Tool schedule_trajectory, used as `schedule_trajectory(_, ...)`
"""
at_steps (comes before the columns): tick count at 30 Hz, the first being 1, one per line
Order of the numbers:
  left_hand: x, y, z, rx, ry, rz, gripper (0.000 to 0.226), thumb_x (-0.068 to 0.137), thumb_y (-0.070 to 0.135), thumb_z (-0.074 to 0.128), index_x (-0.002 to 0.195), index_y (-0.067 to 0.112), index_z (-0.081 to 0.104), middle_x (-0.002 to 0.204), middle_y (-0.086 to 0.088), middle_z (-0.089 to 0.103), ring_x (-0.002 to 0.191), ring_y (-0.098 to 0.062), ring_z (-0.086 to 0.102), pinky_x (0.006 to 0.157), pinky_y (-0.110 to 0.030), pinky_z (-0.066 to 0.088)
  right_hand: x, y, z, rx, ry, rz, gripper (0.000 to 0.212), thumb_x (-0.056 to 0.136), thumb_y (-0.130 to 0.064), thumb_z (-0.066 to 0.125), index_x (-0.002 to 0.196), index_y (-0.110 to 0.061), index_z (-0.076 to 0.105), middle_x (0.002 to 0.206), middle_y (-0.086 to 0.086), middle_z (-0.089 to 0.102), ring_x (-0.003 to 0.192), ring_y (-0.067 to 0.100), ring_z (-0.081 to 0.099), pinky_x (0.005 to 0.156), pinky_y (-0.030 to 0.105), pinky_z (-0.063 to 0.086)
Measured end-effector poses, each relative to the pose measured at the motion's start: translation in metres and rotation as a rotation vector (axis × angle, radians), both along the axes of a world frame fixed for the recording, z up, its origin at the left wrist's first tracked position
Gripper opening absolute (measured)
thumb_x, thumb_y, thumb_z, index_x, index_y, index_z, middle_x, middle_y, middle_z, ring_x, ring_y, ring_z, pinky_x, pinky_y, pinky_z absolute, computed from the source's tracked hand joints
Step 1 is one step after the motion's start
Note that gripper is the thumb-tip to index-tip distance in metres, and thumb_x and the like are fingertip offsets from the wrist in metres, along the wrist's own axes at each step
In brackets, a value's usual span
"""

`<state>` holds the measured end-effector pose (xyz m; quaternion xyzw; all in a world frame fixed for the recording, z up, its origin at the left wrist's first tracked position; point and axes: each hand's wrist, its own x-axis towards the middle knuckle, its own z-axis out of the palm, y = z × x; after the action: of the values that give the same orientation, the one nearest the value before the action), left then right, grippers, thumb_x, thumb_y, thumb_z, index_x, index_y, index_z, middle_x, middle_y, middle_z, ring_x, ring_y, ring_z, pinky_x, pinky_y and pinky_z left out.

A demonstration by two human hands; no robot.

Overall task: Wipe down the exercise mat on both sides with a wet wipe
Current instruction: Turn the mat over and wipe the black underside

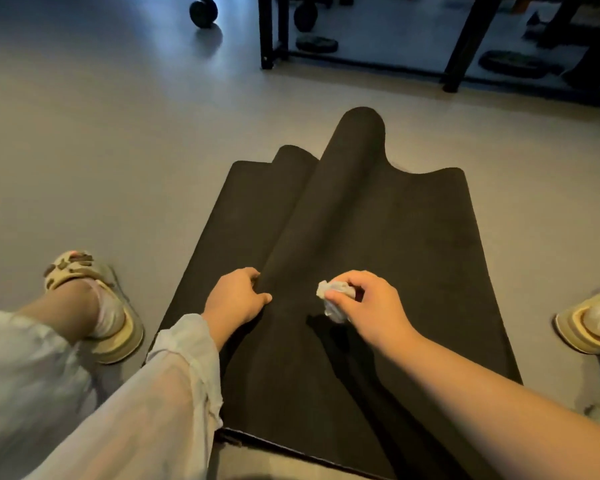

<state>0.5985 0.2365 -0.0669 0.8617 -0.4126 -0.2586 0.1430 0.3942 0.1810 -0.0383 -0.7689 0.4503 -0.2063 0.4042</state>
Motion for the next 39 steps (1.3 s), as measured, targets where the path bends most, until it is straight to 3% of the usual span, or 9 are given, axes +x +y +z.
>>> schedule_trajectory(2,0.010,0.016,-0.019,-0.003,-0.202,-0.002,0.061,0.082,0.052,0.063,0.135,0.028,0.046,0.127,0.001,0.055,0.121,-0.022,0.047,0.097,-0.038,0.039,0.014,-0.010,-0.006,0.000,0.031,0.007,0.006,0.085,-0.026,0.067,0.082,-0.030,0.064,0.093,-0.005,0.062,0.071,0.007,0.054,0.067,0.020,0.040)
schedule_trajectory(4,0.024,0.026,-0.031,0.009,-0.292,0.034,0.082,0.073,0.066,0.062,0.142,0.033,0.032,0.141,-0.005,0.038,0.133,-0.027,0.030,0.104,-0.050,0.032,0.030,-0.022,-0.013,0.009,0.082,0.005,0.005,0.087,-0.023,0.065,0.085,-0.027,0.063,0.094,0.001,0.063,0.068,0.014,0.055,0.070,0.027,0.045)
schedule_trajectory(7,0.044,0.028,-0.040,0.134,-0.049,0.139,0.117,0.060,0.079,0.060,0.149,0.033,-0.001,0.156,-0.009,0.002,0.143,-0.033,0.005,0.110,-0.060,0.021,0.052,-0.042,-0.022,-0.010,0.159,-0.014,0.007,0.088,-0.017,0.062,0.089,-0.024,0.063,0.097,0.007,0.065,0.078,0.023,0.061,0.079,0.030,0.051)
schedule_trajectory(9,0.052,0.025,-0.046,0.183,0.101,0.133,0.123,0.060,0.078,0.061,0.149,0.028,-0.007,0.158,-0.008,0.001,0.144,-0.031,0.007,0.112,-0.055,0.021,0.067,-0.057,-0.025,-0.086,0.196,-0.032,0.010,0.088,-0.015,0.060,0.094,-0.021,0.065,0.100,0.007,0.064,0.087,0.023,0.060,0.076,0.025,0.045)
schedule_trajectory(13,0.057,0.021,-0.058,0.212,0.082,0.092,0.122,0.061,0.077,0.062,0.150,0.025,-0.004,0.157,-0.008,0.011,0.140,-0.028,0.026,0.108,-0.041,0.033,0.100,-0.085,-0.022,-0.291,0.242,-0.086,0.016,0.090,-0.017,0.058,0.103,-0.018,0.066,0.107,0.005,0.058,0.099,0.022,0.055,0.078,0.025,0.038)
schedule_trajectory(19,0.056,0.016,-0.065,0.279,-0.033,0.015,0.119,0.065,0.078,0.058,0.150,0.023,-0.003,0.157,-0.010,0.013,0.137,-0.032,0.031,0.099,-0.041,0.041,0.147,-0.112,-0.023,-0.566,0.399,0.037,0.021,0.092,-0.009,0.051,0.110,-0.010,0.063,0.111,0.010,0.053,0.105,0.028,0.049,0.083,0.037,0.041)
schedule_trajectory(24,0.059,0.012,-0.068,0.312,-0.058,-0.022,0.118,0.065,0.078,0.057,0.150,0.022,-0.002,0.156,-0.013,0.015,0.135,-0.036,0.032,0.097,-0.043,0.043,0.170,-0.096,-0.050,-0.470,0.542,0.262,0.029,0.094,-0.007,0.047,0.119,-0.011,0.061,0.117,0.012,0.054,0.108,0.031,0.051,0.086,0.038,0.042)
schedule_trajectory(31,0.070,0.010,-0.058,0.351,0.120,-0.055,0.116,0.071,0.071,0.060,0.150,0.020,-0.008,0.157,-0.017,0.003,0.141,-0.035,0.020,0.110,-0.041,0.027,0.158,-0.038,-0.075,-0.372,0.441,0.401,0.025,0.093,-0.012,0.049,0.111,-0.016,0.066,0.111,0.006,0.061,0.104,0.027,0.055,0.084,0.033,0.040)
schedule_trajectory(39,0.082,0.011,-0.051,0.221,0.304,0.028,0.065,0.097,0.022,0.042,0.151,0.015,0.006,0.156,-0.011,0.017,0.142,-0.027,0.020,0.111,-0.031,0.019,0.128,0.033,-0.073,-0.249,0.274,0.621,0.023,0.090,-0.013,0.057,0.107,-0.018,0.071,0.109,0.002,0.066,0.106,0.021,0.058,0.090,0.038,0.045)
